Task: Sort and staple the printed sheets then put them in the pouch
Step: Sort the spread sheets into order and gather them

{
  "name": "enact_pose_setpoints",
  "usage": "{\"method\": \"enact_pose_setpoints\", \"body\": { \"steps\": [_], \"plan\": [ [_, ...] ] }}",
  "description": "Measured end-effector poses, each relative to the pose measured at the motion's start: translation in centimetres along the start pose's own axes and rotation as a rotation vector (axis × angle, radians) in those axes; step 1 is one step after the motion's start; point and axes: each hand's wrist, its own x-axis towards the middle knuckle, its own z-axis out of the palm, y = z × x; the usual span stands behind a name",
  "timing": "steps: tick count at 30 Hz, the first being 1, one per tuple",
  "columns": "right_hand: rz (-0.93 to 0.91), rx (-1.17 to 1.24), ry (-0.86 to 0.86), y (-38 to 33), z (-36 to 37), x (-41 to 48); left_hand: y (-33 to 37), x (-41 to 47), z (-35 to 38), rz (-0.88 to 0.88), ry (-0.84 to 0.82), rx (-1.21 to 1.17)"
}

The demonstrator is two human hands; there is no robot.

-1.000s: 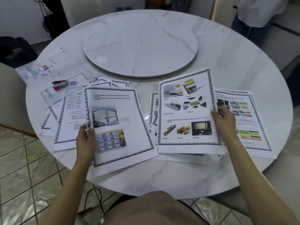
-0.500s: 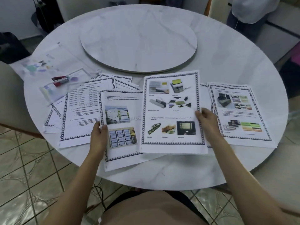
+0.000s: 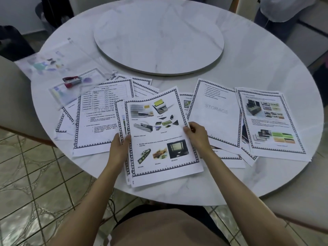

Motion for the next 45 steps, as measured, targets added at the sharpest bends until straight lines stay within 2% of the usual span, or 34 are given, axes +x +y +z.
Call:
{"method": "enact_pose_setpoints", "body": {
  "steps": [5, 8, 11, 15, 19, 28, 33, 37, 45],
  "plan": [
    [-0.042, -0.065, 0.002, 0.4, 0.6, 0.0, 0.1, -0.2, 0.2, 0.018, -0.005, 0.031],
    [-0.053, -0.054, -0.058, 0.4, 1.1, 0.0, 0.1, -0.2, 0.3, 0.04, -0.003, 0.067],
    [-0.047, -0.012, -0.024, 0.6, 0.5, 0.3, 0.0, -0.3, 0.4, 0.021, 0.012, 0.08],
    [-0.03, 0.033, 0.029, 1.8, -3.1, 1.1, 0.0, -0.4, 0.1, 0.0, 0.024, 0.077],
    [-0.049, -0.061, 0.128, 4.3, -8.7, 2.3, 0.6, -0.9, -0.3, 0.039, 0.094, 0.106],
    [0.053, -0.247, 0.341, 11.0, -22.4, 4.3, 5.5, -3.0, 1.6, 0.161, 0.186, -0.021],
    [0.122, -0.289, 0.395, 14.4, -28.1, 5.4, 9.7, -3.4, 4.9, 0.221, 0.2, -0.104],
    [0.194, -0.37, 0.39, 15.9, -30.3, 6.1, 12.9, -3.6, 8.6, 0.284, 0.17, -0.115],
    [0.424, -0.481, 0.373, 16.8, -31.6, 6.8, 14.6, -3.3, 14.9, 0.264, 0.135, -0.123]
  ]
}}
